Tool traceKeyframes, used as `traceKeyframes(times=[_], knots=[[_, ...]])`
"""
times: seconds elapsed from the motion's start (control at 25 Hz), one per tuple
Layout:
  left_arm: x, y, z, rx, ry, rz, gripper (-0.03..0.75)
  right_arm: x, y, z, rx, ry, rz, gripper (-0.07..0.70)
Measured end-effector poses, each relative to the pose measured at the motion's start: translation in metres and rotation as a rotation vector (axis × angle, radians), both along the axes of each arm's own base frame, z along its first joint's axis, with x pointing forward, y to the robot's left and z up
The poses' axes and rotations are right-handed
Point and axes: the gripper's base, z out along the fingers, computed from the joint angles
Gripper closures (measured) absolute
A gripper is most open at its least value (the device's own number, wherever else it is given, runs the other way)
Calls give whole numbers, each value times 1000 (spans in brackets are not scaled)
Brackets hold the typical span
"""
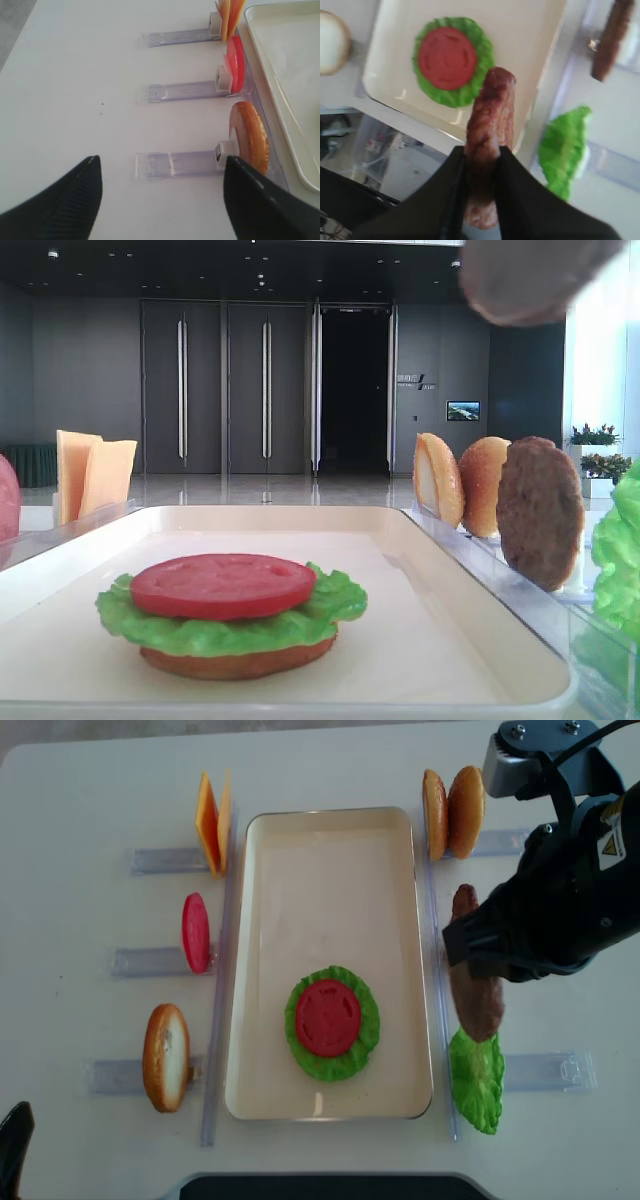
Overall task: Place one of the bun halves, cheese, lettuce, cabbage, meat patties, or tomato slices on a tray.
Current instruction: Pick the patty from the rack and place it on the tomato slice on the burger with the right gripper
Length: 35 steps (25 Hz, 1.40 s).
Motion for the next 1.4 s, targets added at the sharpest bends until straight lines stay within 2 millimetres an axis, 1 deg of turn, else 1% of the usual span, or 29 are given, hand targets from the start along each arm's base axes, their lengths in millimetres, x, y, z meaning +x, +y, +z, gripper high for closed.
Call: traceKeyframes(times=[0.12, 0.2, 0.32, 0.48, 0.6, 0.76, 0.96, 1.2, 1.32, 1.4], knots=[[0, 0, 0, 0, 0, 0, 139, 6, 15, 2, 131, -35, 42, 506], [0, 0, 0, 0, 0, 0, 139, 13, 26, -1, 196, -47, 70, 506], [0, 0, 0, 0, 0, 0, 139, 20, 40, -8, 272, -10, 122, 506], [0, 0, 0, 0, 0, 0, 139, 30, 51, -18, 360, 41, 167, 507], [0, 0, 0, 0, 0, 0, 139, 38, 52, -21, 410, 64, 182, 507], [0, 0, 0, 0, 0, 0, 139, 45, 46, -24, 469, 71, 178, 507], [0, 0, 0, 0, 0, 0, 139, 51, 30, -47, 533, 107, 125, 507], [0, 0, 0, 0, 0, 0, 139, 55, 16, -66, 579, 111, 97, 507], [0, 0, 0, 0, 0, 0, 139, 59, 15, -78, 580, 125, 94, 507], [0, 0, 0, 0, 0, 0, 139, 63, 18, -82, 601, 125, 97, 507]])
